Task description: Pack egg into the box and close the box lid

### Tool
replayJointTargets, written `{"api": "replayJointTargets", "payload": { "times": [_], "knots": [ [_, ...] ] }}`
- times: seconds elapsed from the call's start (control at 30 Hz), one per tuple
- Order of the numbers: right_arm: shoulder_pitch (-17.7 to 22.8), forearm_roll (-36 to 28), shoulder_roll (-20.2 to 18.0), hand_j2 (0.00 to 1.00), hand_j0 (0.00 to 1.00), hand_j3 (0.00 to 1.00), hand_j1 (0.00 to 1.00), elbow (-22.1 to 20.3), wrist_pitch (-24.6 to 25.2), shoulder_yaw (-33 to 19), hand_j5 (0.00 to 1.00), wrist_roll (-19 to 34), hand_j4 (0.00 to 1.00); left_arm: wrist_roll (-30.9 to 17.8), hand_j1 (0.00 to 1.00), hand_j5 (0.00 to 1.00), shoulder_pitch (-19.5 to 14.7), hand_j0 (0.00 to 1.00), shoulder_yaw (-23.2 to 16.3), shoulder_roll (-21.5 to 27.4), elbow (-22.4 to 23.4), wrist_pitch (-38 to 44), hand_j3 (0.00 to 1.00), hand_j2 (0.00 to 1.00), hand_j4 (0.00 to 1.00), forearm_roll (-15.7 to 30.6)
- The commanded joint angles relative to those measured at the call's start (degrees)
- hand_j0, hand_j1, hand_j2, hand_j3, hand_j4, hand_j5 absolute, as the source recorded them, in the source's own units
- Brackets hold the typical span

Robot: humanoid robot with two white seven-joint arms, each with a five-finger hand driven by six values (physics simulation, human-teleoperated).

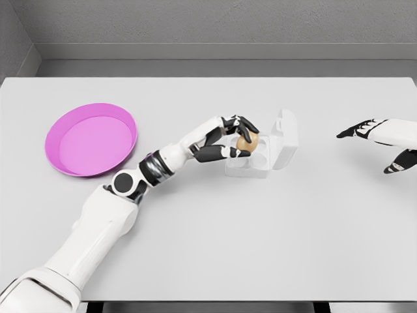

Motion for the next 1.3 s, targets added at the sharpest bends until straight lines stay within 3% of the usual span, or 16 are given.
{"api": "replayJointTargets", "payload": {
  "times": [0.0, 0.4, 0.47, 0.53, 0.7, 0.9, 1.0, 1.07, 1.13, 1.27],
  "knots": [
    [0.00, -0.33, 0.01, 1.00, 1.00, 1.00, 1.00, 0.05, 0.14, 0.00, 1.00, 0.13, 1.00, 0.05, 0.37, 0.37, 0.00, 0.37, 0.09, 0.19, 0.35, 0.06, 0.37, 0.37, 0.37, 0.66],
    [0.00, -0.33, 0.62, 1.00, 1.00, 1.00, 1.00, -2.06, 0.23, 0.97, 1.00, 0.22, 1.00, 0.05, 0.38, 0.38, 0.17, 0.38, 0.17, 0.36, 0.35, 0.06, 0.38, 0.38, 0.38, 0.75],
    [0.00, -0.33, 0.62, 1.00, 1.00, 1.00, 1.00, -2.14, 0.23, 0.97, 1.00, 0.22, 1.00, 0.05, 0.47, 0.47, 0.18, 0.47, 0.17, 0.36, 0.26, 0.06, 0.47, 0.47, 0.47, 0.66],
    [0.00, -0.33, 0.62, 1.00, 1.00, 1.00, 1.00, -3.29, 0.23, 1.06, 1.00, 0.14, 1.00, 0.05, 0.48, 0.48, 0.35, 0.48, 0.17, 0.45, -0.09, 0.06, 0.48, 0.48, 0.48, 0.66],
    [0.00, -0.33, 0.71, 1.00, 1.00, 1.00, 1.00, -3.29, 0.14, 1.15, 1.00, 0.22, 1.00, 0.05, 0.69, 0.69, 0.18, 0.69, 0.17, 0.37, -0.18, 0.06, 0.69, 0.69, 0.69, 0.49],
    [0.00, -0.33, 0.62, 1.00, 1.00, 1.00, 1.00, -3.29, 0.14, 1.15, 1.00, 0.22, 1.00, 0.05, 0.84, 0.84, 0.00, 0.84, 0.17, 0.45, -0.35, 0.06, 0.84, 0.84, 0.84, 0.66],
    [0.00, -0.33, 0.62, 1.00, 1.00, 1.00, 1.00, -3.29, 0.14, 1.15, 1.00, 0.14, 1.00, 0.05, 0.84, 0.84, -0.09, 0.84, 2.81, 0.63, -0.44, 0.06, 0.84, 0.84, 0.84, 0.66],
    [0.00, -0.33, 0.62, 1.00, 1.00, 1.00, 1.00, -3.46, 0.14, 1.15, 1.00, 0.22, 1.00, 0.05, 0.87, 0.87, -0.09, 0.87, 4.83, 2.38, -3.95, 0.06, 0.87, 0.87, 0.87, 0.84],
    [0.00, -0.33, 0.62, 1.00, 1.00, 1.00, 1.00, -3.55, 0.14, 1.15, 1.00, 0.14, 1.00, 0.05, 0.90, 0.90, -0.18, 0.90, 4.83, 4.23, -7.38, 0.06, 0.90, 0.90, 0.90, 2.24],
    [0.09, -0.33, 0.54, 1.00, 1.00, 1.00, 1.00, -5.31, 0.14, 1.41, 1.00, 0.05, 1.00, 0.05, 0.90, 0.90, -0.18, 0.90, 4.83, 6.43, -9.05, 0.06, 0.90, 0.90, 0.90, 4.18]
  ]
}}
